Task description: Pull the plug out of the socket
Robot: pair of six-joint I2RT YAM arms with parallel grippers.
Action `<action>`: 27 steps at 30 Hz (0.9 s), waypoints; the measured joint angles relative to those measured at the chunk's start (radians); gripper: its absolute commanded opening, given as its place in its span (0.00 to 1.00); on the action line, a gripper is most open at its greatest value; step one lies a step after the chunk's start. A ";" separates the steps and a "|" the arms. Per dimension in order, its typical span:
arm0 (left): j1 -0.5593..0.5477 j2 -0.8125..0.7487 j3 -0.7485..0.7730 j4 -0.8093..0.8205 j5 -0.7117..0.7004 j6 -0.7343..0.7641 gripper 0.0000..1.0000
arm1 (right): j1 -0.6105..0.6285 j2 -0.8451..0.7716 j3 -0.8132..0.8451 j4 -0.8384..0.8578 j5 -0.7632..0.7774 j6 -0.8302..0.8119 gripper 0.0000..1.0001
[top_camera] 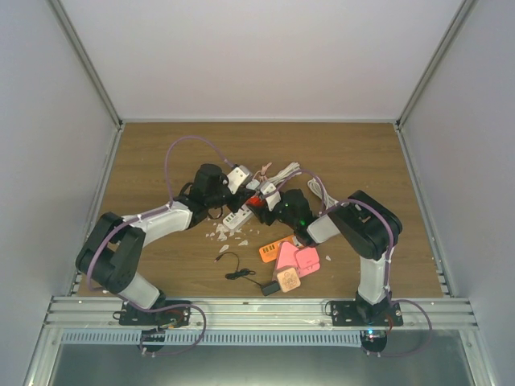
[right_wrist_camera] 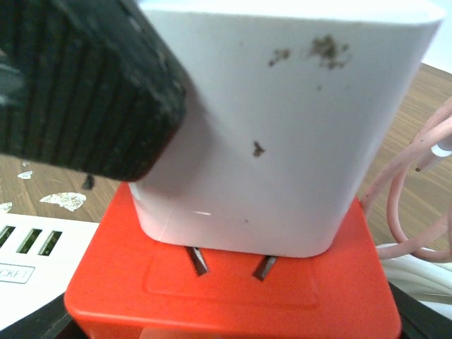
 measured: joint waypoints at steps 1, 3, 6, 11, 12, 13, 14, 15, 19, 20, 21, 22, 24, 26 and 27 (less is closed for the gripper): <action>0.000 -0.003 0.000 -0.005 -0.001 -0.002 0.19 | 0.001 0.000 0.000 0.000 0.000 0.000 0.42; 0.000 -0.004 0.000 -0.009 -0.001 -0.005 0.17 | 0.002 0.000 0.000 0.001 0.000 0.000 0.42; 0.002 -0.005 0.000 -0.011 -0.001 -0.010 0.16 | 0.002 0.000 0.000 0.001 0.000 0.000 0.41; 0.003 -0.005 0.010 -0.023 0.000 -0.027 0.15 | 0.002 0.000 0.000 0.002 0.000 0.001 0.39; 0.003 -0.005 0.012 -0.027 0.001 -0.029 0.14 | 0.002 0.000 0.000 0.002 0.000 0.001 0.39; 0.003 -0.005 0.014 -0.030 0.002 -0.031 0.14 | 0.002 0.000 0.000 0.002 0.000 0.001 0.39; 0.003 -0.005 0.015 -0.034 0.002 -0.030 0.13 | 0.002 0.000 0.000 0.002 0.000 0.002 0.38; 0.003 -0.005 0.016 -0.035 0.002 -0.026 0.13 | 0.002 0.000 0.000 0.002 0.000 0.003 0.38; 0.001 -0.005 0.017 -0.041 0.002 -0.007 0.11 | 0.002 0.002 0.000 0.002 0.000 0.008 0.38; 0.001 -0.005 0.018 -0.042 0.002 -0.006 0.11 | 0.002 0.002 0.000 0.002 0.000 0.008 0.38; 0.001 -0.005 0.019 -0.043 0.002 -0.006 0.11 | 0.002 0.002 0.000 0.002 0.000 0.008 0.38; 0.001 -0.005 0.021 -0.046 0.002 -0.007 0.11 | 0.002 0.002 0.000 0.002 0.000 0.008 0.38; 0.001 -0.005 0.024 -0.052 0.003 -0.008 0.11 | 0.002 0.002 0.000 0.002 0.000 0.008 0.38; 0.001 -0.005 0.028 -0.058 0.005 -0.011 0.11 | 0.002 0.002 0.000 0.002 0.000 0.009 0.38; 0.002 -0.005 0.031 -0.064 0.008 -0.015 0.11 | 0.002 0.002 0.000 0.002 -0.001 0.009 0.38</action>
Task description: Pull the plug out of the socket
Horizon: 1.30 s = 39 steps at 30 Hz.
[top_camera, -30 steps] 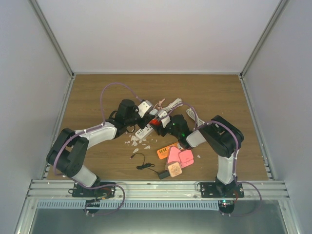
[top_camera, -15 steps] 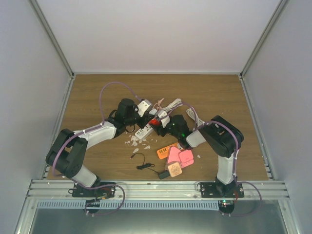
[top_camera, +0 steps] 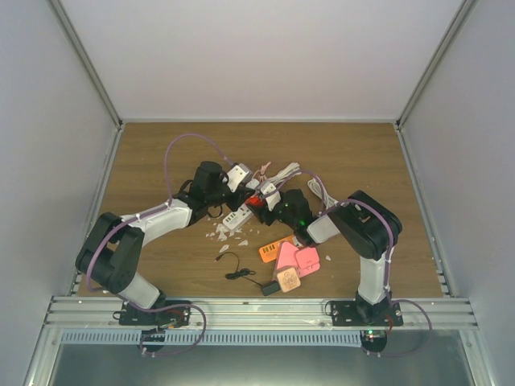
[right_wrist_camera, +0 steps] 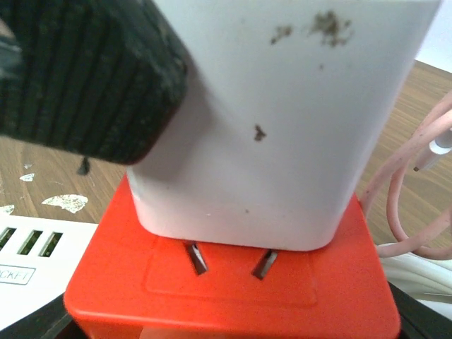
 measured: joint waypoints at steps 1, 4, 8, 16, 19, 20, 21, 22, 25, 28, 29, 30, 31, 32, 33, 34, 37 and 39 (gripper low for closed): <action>0.001 0.000 0.002 -0.002 0.003 -0.003 0.11 | 0.000 0.000 0.000 0.000 0.000 0.000 0.38; 0.006 0.000 0.005 -0.009 0.013 -0.020 0.11 | 0.000 0.000 0.000 0.001 -0.002 0.002 0.38; 0.013 -0.001 0.013 -0.019 0.020 -0.034 0.11 | -0.001 0.000 0.000 0.005 -0.005 0.007 0.38; 0.019 -0.013 0.015 -0.035 0.033 -0.037 0.10 | -0.001 0.000 0.000 0.014 -0.014 0.010 0.38; 0.019 -0.034 0.039 -0.029 0.041 -0.028 0.10 | -0.006 0.009 0.001 0.006 -0.013 0.025 0.38; 0.019 -0.045 0.048 -0.027 0.043 -0.025 0.10 | -0.007 0.010 0.001 0.008 -0.013 0.027 0.38; 0.019 -0.058 0.056 -0.019 0.047 -0.018 0.10 | -0.007 0.010 0.001 0.008 -0.013 0.029 0.38; 0.019 -0.069 0.064 -0.014 0.049 -0.014 0.10 | -0.007 0.010 0.001 0.009 -0.013 0.029 0.38; 0.019 -0.088 0.078 0.002 0.060 -0.010 0.10 | -0.007 0.011 0.001 0.012 -0.013 0.032 0.38; 0.031 -0.088 0.082 -0.001 0.069 -0.019 0.10 | -0.007 0.011 0.001 0.013 -0.013 0.032 0.39; 0.039 -0.088 0.082 -0.004 0.074 -0.024 0.10 | -0.007 0.011 0.000 0.014 -0.013 0.032 0.40; 0.050 -0.087 0.084 -0.009 0.077 -0.029 0.10 | -0.008 0.011 0.000 0.015 -0.014 0.032 0.41; 0.063 -0.087 0.087 -0.015 0.082 -0.034 0.10 | -0.008 0.011 -0.001 0.015 -0.014 0.032 0.41; 0.080 -0.084 0.098 -0.028 0.088 -0.039 0.10 | -0.008 0.011 -0.001 0.016 -0.015 0.031 0.42; 0.096 -0.081 0.108 -0.035 0.091 -0.042 0.11 | -0.008 0.011 -0.001 0.016 -0.016 0.031 0.43; 0.116 -0.076 0.128 -0.051 0.099 -0.048 0.11 | -0.008 0.011 -0.001 0.016 -0.017 0.029 0.43; 0.172 -0.053 0.197 -0.086 0.123 -0.064 0.11 | -0.009 0.011 -0.001 0.016 -0.021 0.024 0.45; 0.214 -0.027 0.256 -0.118 0.152 -0.075 0.11 | -0.010 0.011 -0.001 0.016 -0.023 0.024 0.45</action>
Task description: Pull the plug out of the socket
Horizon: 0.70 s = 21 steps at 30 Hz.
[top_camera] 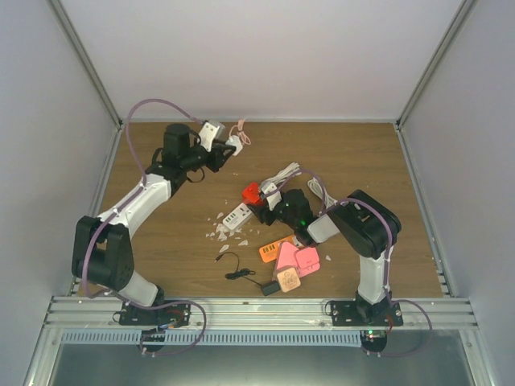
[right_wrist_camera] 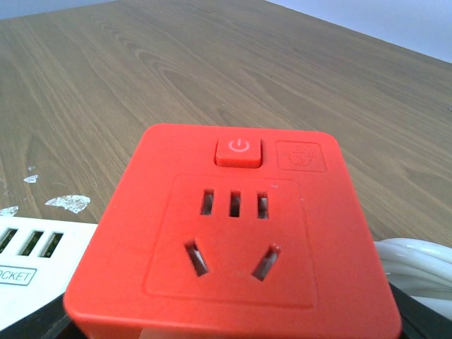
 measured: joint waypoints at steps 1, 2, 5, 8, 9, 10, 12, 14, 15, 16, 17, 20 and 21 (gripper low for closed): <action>0.017 0.013 0.022 -0.013 0.010 -0.002 0.11 | 0.000 0.000 0.000 0.000 0.000 0.000 0.45; 0.038 0.029 0.047 -0.029 0.023 -0.004 0.11 | 0.000 0.000 0.000 0.000 -0.001 -0.001 0.45; 0.099 0.082 0.114 -0.085 0.060 -0.005 0.11 | -0.001 0.000 0.000 0.000 -0.005 -0.007 0.46; 0.171 0.154 0.190 -0.152 0.094 -0.004 0.11 | -0.001 0.000 -0.001 0.000 -0.005 -0.009 0.48; 0.192 0.178 0.214 -0.175 0.102 -0.004 0.11 | -0.001 0.000 -0.001 0.000 -0.005 -0.010 0.48; 0.216 0.209 0.248 -0.200 0.113 -0.004 0.11 | -0.001 0.000 -0.002 0.000 -0.005 -0.010 0.48; 0.264 0.273 0.313 -0.232 0.125 -0.003 0.11 | -0.001 0.000 -0.003 0.002 -0.006 -0.011 0.48; 0.308 0.320 0.357 -0.253 0.133 -0.003 0.11 | -0.001 0.000 -0.003 0.002 -0.006 -0.011 0.49; 0.331 0.344 0.378 -0.264 0.135 -0.003 0.11 | -0.001 0.000 -0.003 0.003 -0.007 -0.011 0.49; 0.355 0.369 0.401 -0.277 0.137 -0.003 0.11 | -0.001 0.000 -0.003 0.003 -0.007 -0.013 0.49; 0.376 0.392 0.420 -0.285 0.138 -0.003 0.11 | -0.001 0.000 -0.003 0.003 -0.008 -0.016 0.49; 0.436 0.459 0.478 -0.303 0.147 -0.004 0.11 | -0.001 -0.002 -0.005 0.003 -0.008 -0.021 0.49; 0.456 0.480 0.495 -0.308 0.155 -0.005 0.11 | -0.001 -0.003 -0.006 0.002 -0.008 -0.023 0.48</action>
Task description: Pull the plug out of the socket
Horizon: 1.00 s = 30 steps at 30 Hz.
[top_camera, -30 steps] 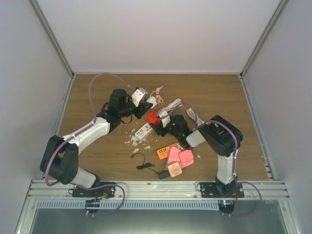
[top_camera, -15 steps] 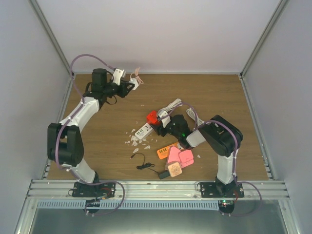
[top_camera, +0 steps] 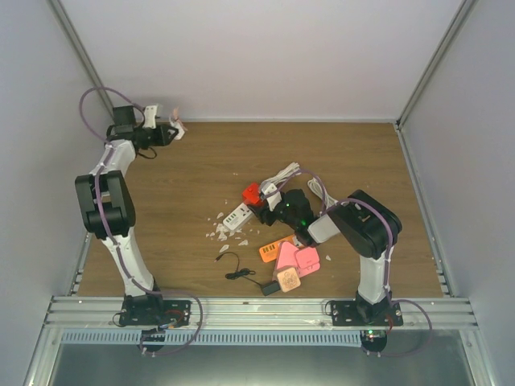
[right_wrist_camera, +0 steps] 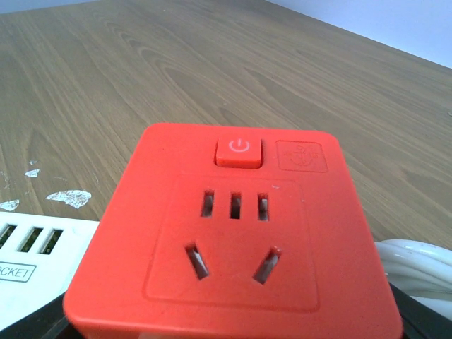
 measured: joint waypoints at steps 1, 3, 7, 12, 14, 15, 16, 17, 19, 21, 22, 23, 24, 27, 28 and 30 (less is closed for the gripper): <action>0.020 0.023 0.019 -0.003 0.006 -0.001 0.11 | 0.000 -0.001 0.000 -0.001 0.000 -0.002 0.48; 0.055 0.059 0.048 -0.011 0.023 0.001 0.11 | 0.000 -0.003 -0.001 -0.003 0.000 -0.004 0.48; 0.106 0.138 0.140 -0.083 0.062 0.031 0.11 | 0.000 -0.005 -0.005 -0.003 -0.006 -0.014 0.48; 0.153 0.216 0.210 -0.154 0.119 0.064 0.12 | -0.001 -0.009 -0.011 -0.003 -0.014 -0.023 0.49; 0.163 0.235 0.212 -0.178 0.129 0.086 0.12 | -0.001 -0.010 -0.011 -0.003 -0.018 -0.024 0.49; 0.167 0.246 0.216 -0.196 0.134 0.100 0.12 | -0.001 -0.010 -0.011 -0.003 -0.019 -0.026 0.49; 0.172 0.261 0.225 -0.219 0.138 0.117 0.12 | -0.001 -0.010 -0.011 -0.003 -0.021 -0.026 0.49; 0.174 0.274 0.233 -0.233 0.140 0.130 0.12 | -0.001 -0.010 -0.011 -0.003 -0.022 -0.026 0.49; 0.184 0.306 0.257 -0.267 0.154 0.156 0.12 | -0.001 -0.010 -0.011 -0.003 -0.023 -0.028 0.48; 0.190 0.328 0.266 -0.284 0.166 0.172 0.12 | -0.001 -0.010 -0.011 -0.003 -0.023 -0.029 0.48; 0.193 0.336 0.266 -0.292 0.174 0.179 0.12 | -0.001 -0.010 -0.011 -0.003 -0.023 -0.029 0.48; 0.197 0.345 0.268 -0.302 0.183 0.185 0.12 | -0.001 -0.010 -0.011 -0.003 -0.023 -0.029 0.48; 0.201 0.351 0.271 -0.313 0.193 0.188 0.13 | -0.001 -0.010 -0.011 -0.003 -0.023 -0.029 0.48; 0.216 0.375 0.296 -0.330 0.225 0.195 0.14 | -0.001 -0.010 -0.011 -0.003 -0.023 -0.030 0.48; 0.220 0.380 0.303 -0.331 0.232 0.196 0.15 | -0.001 -0.010 -0.011 -0.003 -0.024 -0.030 0.48; 0.226 0.389 0.310 -0.332 0.240 0.198 0.17 | -0.001 -0.009 -0.010 -0.003 -0.024 -0.030 0.48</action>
